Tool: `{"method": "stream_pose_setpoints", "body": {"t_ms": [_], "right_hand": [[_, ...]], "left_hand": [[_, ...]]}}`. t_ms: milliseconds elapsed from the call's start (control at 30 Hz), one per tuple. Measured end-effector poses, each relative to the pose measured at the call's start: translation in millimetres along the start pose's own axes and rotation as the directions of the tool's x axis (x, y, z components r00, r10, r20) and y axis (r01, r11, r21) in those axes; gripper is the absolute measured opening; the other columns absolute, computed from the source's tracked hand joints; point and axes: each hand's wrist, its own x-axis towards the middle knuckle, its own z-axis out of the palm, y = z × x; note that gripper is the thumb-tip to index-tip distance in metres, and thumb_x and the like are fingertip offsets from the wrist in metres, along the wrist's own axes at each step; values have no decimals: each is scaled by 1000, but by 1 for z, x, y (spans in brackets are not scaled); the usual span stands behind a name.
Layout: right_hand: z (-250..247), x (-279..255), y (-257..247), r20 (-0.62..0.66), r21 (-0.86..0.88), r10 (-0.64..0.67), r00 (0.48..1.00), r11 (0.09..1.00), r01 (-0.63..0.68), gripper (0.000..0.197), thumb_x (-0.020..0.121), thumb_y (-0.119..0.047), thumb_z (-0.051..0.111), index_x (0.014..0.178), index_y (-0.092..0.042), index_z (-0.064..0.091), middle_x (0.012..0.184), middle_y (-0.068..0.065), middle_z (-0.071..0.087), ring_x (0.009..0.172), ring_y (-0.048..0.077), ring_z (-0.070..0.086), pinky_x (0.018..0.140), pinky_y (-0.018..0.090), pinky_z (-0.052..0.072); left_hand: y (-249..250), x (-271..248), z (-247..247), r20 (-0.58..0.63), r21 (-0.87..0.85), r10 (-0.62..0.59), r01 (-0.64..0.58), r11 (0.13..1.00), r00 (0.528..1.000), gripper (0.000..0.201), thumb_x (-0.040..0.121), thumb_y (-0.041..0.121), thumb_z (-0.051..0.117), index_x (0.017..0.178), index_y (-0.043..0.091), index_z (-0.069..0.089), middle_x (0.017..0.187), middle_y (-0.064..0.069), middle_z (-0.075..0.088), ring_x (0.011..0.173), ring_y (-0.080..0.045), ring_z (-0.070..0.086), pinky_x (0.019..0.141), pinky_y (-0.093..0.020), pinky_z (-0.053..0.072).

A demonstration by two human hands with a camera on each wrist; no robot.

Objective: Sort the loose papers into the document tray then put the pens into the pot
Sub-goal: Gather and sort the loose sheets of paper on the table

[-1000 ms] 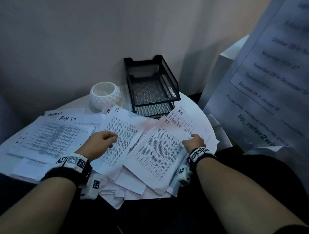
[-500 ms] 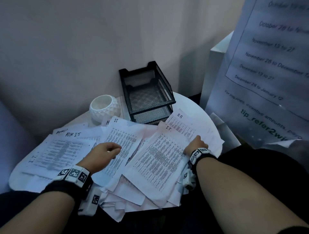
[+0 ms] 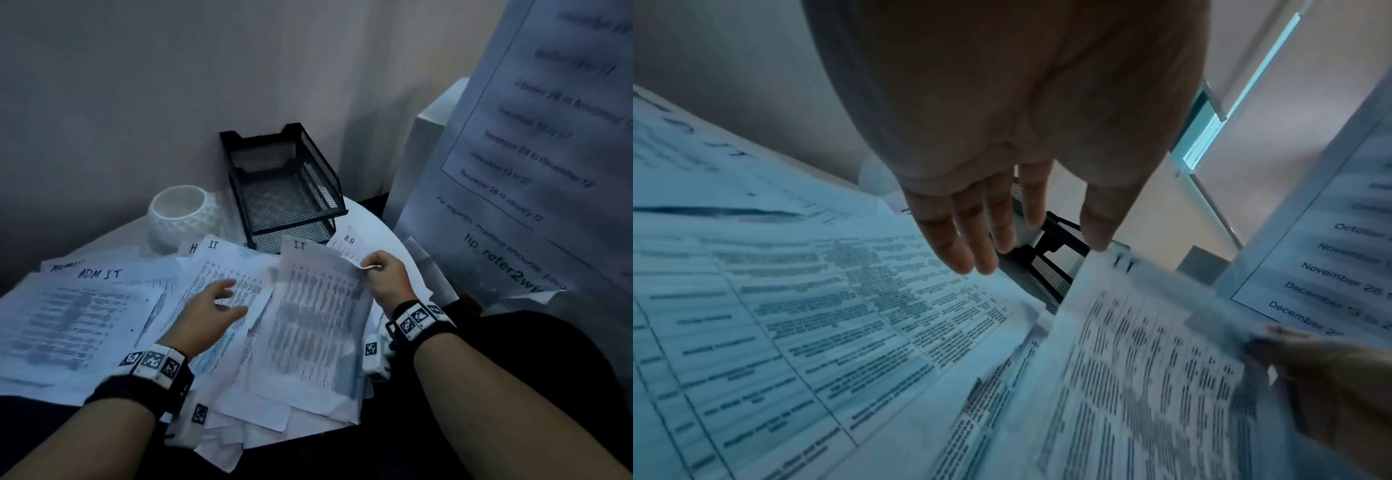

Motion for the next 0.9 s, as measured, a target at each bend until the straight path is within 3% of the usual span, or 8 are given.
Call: {"method": "stream_pose_setpoints", "body": {"t_ms": [167,267,367,433,533,633,767,900], "right_hand": [[12,-8,-29,62,327,22,998,944,-41,37,86,18,57,72,-16,60,75,5,61,65,18,58,56,25,50],[19,-9,-28,109,403,67,992,909,-105,25,94,7,59,80,-14,63,81,9,65,70,21,63,62,31,55],[14,-3,-2,70,305,234,970,920,-245,9,93,-7,65,97,-15,65,97,12,69,76,24,64,61,36,57],[2,4,27,-99,52,348,932,937,-345,17,89,-19,69,106,-16,69,105,10,71,82,23,66,71,40,62],[-15,4,54,-190,-268,434,881,840,-472,27,86,-21,67,106,-4,68,102,9,68,86,30,63,80,33,53],[-12,-1,65,-214,-310,519,827,767,-561,38,82,-23,73,108,1,60,109,15,68,97,34,67,81,34,52],[5,-3,68,-177,-352,533,828,751,-559,84,78,-32,85,143,-7,39,140,20,53,120,38,60,87,39,52],[9,-8,81,-194,-405,445,874,775,-484,69,88,-18,66,147,-11,31,124,15,60,100,33,63,85,35,52]], "left_hand": [[0,3,13,76,-190,3,11,982,997,74,89,27,81,151,36,41,125,1,65,102,-20,72,82,-38,58],[-4,4,14,-3,-165,64,-64,984,998,17,94,24,75,105,37,76,89,-5,79,82,-21,75,82,-39,60],[-10,1,0,-136,-170,99,-122,978,986,18,91,37,74,76,28,77,63,7,67,70,-16,56,67,-30,45],[-13,-3,-11,-234,-184,105,-150,971,967,38,90,47,70,81,11,73,71,4,66,71,-18,57,67,-33,45],[-18,-9,-22,-343,-256,28,-123,959,939,25,97,39,69,90,16,78,79,0,78,76,-24,71,76,-42,57],[-20,-16,-25,-356,-287,-47,-62,956,933,21,99,32,67,87,18,76,76,0,78,76,-28,72,75,-42,58],[-24,-23,-24,-344,-251,-96,7,968,934,20,101,27,62,94,13,75,87,-12,75,83,-36,70,81,-52,57],[-26,-29,-21,-338,-175,-94,35,984,937,26,103,31,56,101,13,74,87,-14,72,76,-33,63,71,-42,52]]}}
